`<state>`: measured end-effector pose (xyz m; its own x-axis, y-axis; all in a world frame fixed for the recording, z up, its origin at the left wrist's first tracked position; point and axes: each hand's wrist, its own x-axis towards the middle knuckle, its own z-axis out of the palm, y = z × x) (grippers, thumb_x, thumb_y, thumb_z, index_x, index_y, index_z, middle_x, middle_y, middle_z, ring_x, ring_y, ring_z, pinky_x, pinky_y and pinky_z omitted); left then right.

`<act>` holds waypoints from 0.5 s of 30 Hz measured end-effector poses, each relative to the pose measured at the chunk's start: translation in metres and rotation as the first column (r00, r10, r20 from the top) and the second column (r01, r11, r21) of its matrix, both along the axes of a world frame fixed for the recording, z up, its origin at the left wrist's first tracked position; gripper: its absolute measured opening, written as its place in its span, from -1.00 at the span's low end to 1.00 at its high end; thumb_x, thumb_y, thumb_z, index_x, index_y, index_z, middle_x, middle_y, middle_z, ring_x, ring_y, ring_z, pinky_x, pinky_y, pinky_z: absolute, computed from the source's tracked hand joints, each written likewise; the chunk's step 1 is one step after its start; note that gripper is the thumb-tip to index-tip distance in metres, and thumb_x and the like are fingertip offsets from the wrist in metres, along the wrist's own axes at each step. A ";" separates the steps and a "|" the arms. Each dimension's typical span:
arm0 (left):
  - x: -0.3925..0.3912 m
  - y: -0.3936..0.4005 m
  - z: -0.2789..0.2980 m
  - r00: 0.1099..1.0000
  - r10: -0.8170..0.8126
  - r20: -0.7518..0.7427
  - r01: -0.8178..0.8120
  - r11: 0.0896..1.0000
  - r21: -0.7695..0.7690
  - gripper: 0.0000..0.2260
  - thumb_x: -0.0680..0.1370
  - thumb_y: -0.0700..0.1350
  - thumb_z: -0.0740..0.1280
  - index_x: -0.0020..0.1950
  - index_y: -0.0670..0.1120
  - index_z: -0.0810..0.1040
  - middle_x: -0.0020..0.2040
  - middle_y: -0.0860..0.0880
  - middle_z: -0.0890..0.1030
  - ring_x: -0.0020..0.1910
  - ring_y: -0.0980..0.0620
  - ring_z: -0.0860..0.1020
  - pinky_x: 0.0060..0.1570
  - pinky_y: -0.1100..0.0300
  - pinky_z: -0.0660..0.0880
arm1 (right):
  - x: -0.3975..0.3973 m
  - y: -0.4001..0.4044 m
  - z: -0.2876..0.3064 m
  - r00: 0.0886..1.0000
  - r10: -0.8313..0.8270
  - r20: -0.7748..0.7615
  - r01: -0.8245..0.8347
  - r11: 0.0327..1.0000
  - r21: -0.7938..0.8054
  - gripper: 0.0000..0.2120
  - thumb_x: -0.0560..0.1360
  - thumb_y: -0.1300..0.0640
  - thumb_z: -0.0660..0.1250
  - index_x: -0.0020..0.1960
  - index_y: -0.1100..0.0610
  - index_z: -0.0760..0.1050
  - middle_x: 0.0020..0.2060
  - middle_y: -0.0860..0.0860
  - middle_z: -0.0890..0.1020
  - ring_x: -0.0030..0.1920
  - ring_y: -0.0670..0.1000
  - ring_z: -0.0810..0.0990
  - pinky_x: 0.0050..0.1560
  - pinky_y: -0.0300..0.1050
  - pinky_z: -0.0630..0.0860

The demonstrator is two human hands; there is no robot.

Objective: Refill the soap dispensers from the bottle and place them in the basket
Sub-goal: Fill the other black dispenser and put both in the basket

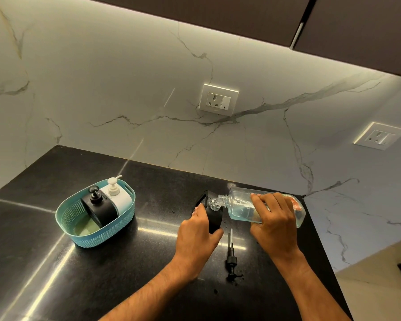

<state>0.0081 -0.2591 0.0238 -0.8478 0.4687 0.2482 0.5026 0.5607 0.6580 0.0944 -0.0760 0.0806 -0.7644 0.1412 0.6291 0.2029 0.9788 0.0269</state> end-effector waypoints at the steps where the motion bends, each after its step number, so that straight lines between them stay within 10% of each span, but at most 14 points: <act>1: 0.000 0.000 0.000 1.000 0.002 -0.001 -0.002 1.000 -0.001 -0.50 0.53 0.15 0.43 0.36 -0.06 0.40 0.16 -0.01 0.66 0.06 0.00 0.68 -0.07 0.28 0.59 | 0.000 0.000 0.000 1.000 0.002 0.001 -0.002 1.000 -0.001 -0.37 0.11 0.26 0.70 0.16 0.27 0.64 0.00 0.17 0.67 0.04 0.20 0.61 0.04 0.11 0.58; 15: -0.003 -0.001 -0.001 1.000 -0.001 0.016 0.001 1.000 0.007 -0.49 0.54 0.13 0.43 0.37 -0.07 0.40 0.16 -0.02 0.66 0.06 -0.01 0.68 -0.04 0.23 0.65 | -0.006 0.001 -0.003 1.000 0.017 -0.004 -0.017 1.000 -0.003 -0.40 0.13 0.27 0.69 0.15 0.27 0.65 -0.01 0.17 0.67 0.02 0.20 0.62 0.02 0.08 0.57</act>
<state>0.0051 -0.2605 0.0227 -0.8511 0.4678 0.2381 0.4927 0.5555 0.6698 0.0882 -0.0752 0.0776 -0.7640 0.1302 0.6319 0.1861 0.9823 0.0226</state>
